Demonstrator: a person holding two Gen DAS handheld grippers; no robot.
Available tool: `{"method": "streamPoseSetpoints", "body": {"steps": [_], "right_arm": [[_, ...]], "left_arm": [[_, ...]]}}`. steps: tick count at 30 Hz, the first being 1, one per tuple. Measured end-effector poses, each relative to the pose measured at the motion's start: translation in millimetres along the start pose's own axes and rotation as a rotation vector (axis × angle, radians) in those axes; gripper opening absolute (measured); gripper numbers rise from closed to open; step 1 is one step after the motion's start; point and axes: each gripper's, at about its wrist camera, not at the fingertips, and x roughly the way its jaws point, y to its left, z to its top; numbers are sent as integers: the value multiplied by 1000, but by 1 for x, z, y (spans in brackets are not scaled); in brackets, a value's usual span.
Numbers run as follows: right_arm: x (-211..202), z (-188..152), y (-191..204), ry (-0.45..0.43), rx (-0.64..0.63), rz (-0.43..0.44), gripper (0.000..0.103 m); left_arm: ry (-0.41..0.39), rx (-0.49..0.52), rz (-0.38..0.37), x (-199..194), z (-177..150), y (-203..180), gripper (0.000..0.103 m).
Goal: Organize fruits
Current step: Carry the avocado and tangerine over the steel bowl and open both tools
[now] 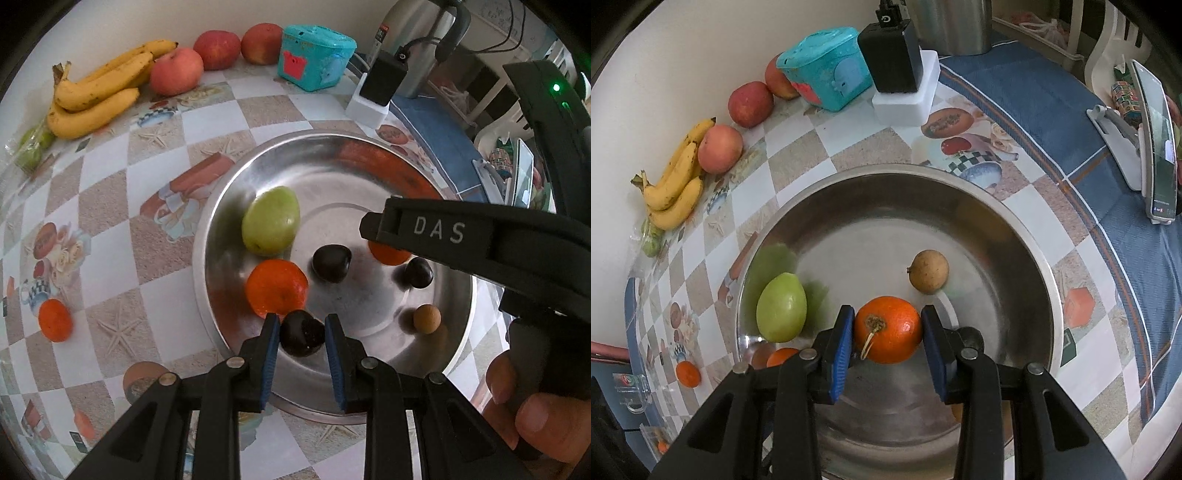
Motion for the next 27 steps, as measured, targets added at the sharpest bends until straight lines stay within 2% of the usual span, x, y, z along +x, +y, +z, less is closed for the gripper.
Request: {"method": "streamPoseSetpoints", "body": {"steps": [1,3,7,9,11,16,17,18,19,21,24,27], "right_arm": [[0,0,0,0,0,4,42],[0,1,1,-3,-2,7,50],[-6,2,3,-21,-6,19,50],[-7,3,5,-29,-11,31,60],[-8,3,6,-33,-17,34,67],[-8,3,7,-34,-30,51,69],[-8,3,7,-36,-32,51,72],[-8,3,8,-40,-36,49,81],[-8,3,8,-46,-38,48,84],[-10,3,8,-59,-46,50,85],[-11,4,10,-73,-54,56,90],[-11,4,11,-85,-66,57,90]], "left_arm": [[1,-1,1,0,0,0,33],[2,-6,-4,1,1,2,43],[-11,-13,-8,-4,1,4,46],[-19,-23,-5,-6,2,7,62],[-28,-34,7,-8,2,9,65],[-49,-77,26,-16,4,19,76],[-57,-91,34,-17,5,22,79],[-62,-103,37,-17,6,24,83],[-68,-116,38,-19,6,28,86],[-81,-152,38,-23,6,37,94],[-104,-217,53,-30,5,55,97],[-139,-288,79,-39,4,76,103]]}}
